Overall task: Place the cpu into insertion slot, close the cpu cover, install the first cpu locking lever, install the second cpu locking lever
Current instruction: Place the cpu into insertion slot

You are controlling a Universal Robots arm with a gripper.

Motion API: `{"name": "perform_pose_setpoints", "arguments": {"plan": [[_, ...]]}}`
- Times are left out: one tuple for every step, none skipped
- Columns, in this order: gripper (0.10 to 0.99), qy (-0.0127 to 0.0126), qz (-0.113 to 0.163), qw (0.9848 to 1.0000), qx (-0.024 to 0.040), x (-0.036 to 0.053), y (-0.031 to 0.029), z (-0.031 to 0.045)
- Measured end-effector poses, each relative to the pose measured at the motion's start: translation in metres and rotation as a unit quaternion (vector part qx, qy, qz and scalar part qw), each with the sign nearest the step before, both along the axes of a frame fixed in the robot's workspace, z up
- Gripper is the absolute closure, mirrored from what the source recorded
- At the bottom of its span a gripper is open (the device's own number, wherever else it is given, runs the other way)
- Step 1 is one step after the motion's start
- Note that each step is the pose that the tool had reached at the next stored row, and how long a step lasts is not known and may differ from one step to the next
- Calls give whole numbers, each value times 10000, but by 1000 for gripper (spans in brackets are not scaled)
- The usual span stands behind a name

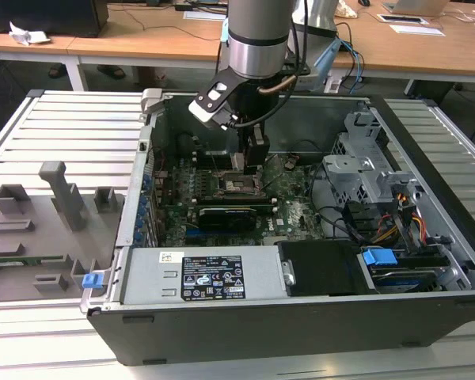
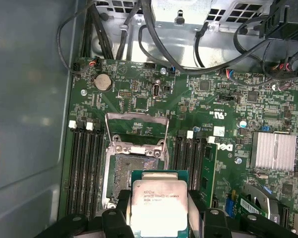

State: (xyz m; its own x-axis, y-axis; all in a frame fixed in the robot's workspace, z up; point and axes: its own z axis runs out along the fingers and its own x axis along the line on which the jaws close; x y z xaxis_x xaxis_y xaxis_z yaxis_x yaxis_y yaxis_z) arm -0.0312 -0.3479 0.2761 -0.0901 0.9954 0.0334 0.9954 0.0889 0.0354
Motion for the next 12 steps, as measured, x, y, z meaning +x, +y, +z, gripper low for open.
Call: {"name": "perform_pose_setpoints", "arguments": {"plan": [[545, 1, 0, 10000, 0, 0, 0, -3], [545, 1, 0, 10000, 0, 0, 0, -6], [545, 2, 0, 10000, 0, 0, 0, -10], [545, 3, -1, 10000, 0, 0, 0, -14], [545, 4, -1, 10000, 0, 0, 0, -17], [545, 5, -1, 10000, 0, 0, 0, -21], [545, 6, -2, 10000, 0, 0, 0, -24], [545, 7, -2, 10000, 0, 0, 0, -27], [545, 8, -2, 10000, 0, 0, 0, -30], [545, 8, -2, 10000, 0, 0, 0, -33], [545, 9, -3, 10000, 0, 0, 0, -36], [545, 10, -3, 10000, 0, 0, 0, -40]]}}
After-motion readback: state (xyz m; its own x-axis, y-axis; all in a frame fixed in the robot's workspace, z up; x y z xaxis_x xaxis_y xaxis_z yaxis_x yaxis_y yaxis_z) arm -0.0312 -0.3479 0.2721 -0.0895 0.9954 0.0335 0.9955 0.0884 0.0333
